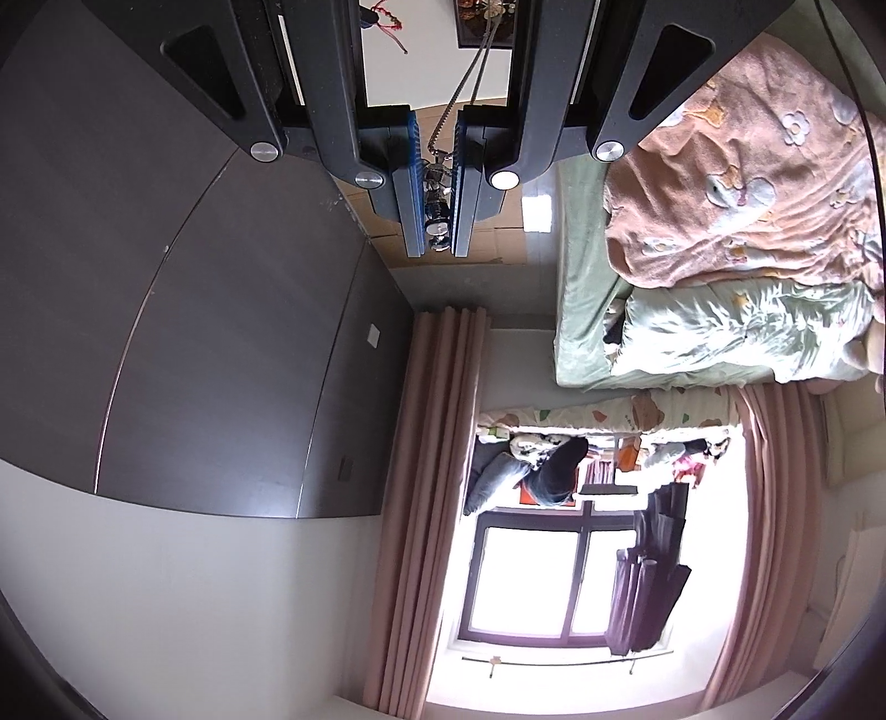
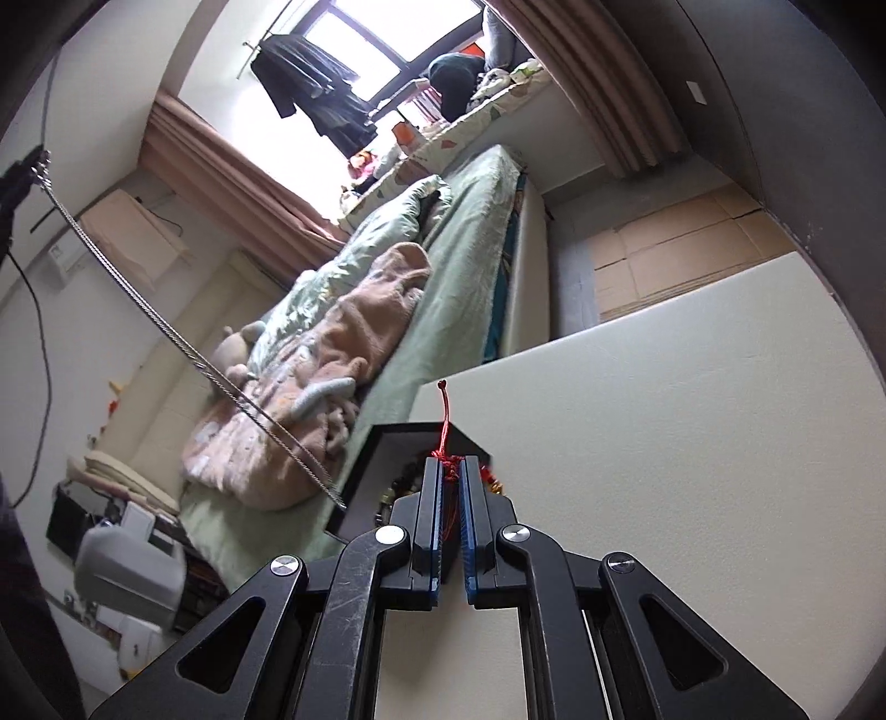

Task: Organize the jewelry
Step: 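Lift the silver chain with the left tool while the right tool grasps its red cord, then lower the chain and red cord into the black box with both tools and open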

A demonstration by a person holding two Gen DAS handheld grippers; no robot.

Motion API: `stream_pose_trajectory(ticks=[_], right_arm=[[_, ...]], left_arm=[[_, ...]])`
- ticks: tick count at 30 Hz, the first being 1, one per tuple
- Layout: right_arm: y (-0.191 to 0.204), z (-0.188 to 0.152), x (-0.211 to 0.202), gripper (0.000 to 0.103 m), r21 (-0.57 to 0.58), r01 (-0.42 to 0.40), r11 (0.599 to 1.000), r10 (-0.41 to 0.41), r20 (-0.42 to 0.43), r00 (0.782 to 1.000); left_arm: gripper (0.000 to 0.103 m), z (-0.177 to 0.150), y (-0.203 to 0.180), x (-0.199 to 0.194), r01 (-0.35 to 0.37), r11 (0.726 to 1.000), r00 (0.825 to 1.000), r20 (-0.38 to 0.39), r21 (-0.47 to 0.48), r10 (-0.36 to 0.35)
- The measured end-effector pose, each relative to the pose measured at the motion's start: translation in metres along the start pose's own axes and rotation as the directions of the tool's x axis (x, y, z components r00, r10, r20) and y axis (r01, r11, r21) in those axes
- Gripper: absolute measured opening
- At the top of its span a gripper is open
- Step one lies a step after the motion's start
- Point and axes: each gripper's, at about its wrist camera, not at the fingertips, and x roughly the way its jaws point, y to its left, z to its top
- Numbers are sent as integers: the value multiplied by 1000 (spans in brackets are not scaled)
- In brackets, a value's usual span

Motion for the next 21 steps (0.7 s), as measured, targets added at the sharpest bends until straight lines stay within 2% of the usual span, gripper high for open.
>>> stream_pose_trajectory(ticks=[4,11,21], right_arm=[[16,0,1,7,-9,-96,995,96,32,995],[29,1,1,7,-17,-179,984,180,71,981],[26,5,0,7,20,-212,977,208,124,970]], left_arm=[[9,-9,6,8,-15,1000,1000,-15,11,15],[9,-26,21,22,-38,999,999,-38,12,39],[9,-81,42,66,-25,999,989,-149,-35,20]])
